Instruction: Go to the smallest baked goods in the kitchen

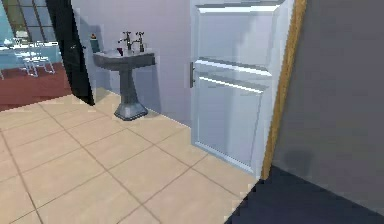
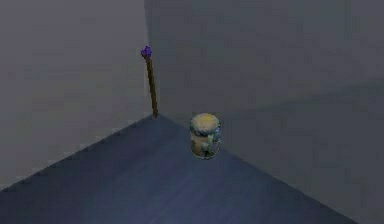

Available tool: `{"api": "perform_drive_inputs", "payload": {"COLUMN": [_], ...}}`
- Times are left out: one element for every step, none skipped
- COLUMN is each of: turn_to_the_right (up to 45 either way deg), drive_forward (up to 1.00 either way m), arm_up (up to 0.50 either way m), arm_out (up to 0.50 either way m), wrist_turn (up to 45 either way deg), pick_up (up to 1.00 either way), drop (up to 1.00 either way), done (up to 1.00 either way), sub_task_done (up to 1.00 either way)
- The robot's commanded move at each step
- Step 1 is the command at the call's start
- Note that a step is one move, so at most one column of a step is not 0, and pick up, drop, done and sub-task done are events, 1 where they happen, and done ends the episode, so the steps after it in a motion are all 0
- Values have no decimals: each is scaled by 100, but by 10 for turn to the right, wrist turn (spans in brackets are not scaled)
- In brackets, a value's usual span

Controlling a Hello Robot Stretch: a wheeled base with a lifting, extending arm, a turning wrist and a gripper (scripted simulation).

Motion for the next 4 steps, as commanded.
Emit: {"api": "perform_drive_inputs", "payload": {"turn_to_the_right": [0, -270, 0, -150], "drive_forward": [35, 0, 10, 0], "arm_up": [0, 0, 0, 0], "arm_out": [0, 0, 0, 0], "wrist_turn": [0, 0, 0, 0], "pick_up": [0, 0, 0, 0], "drop": [0, 0, 0, 0], "done": [0, 0, 0, 0], "sub_task_done": [0, 0, 0, 0]}}
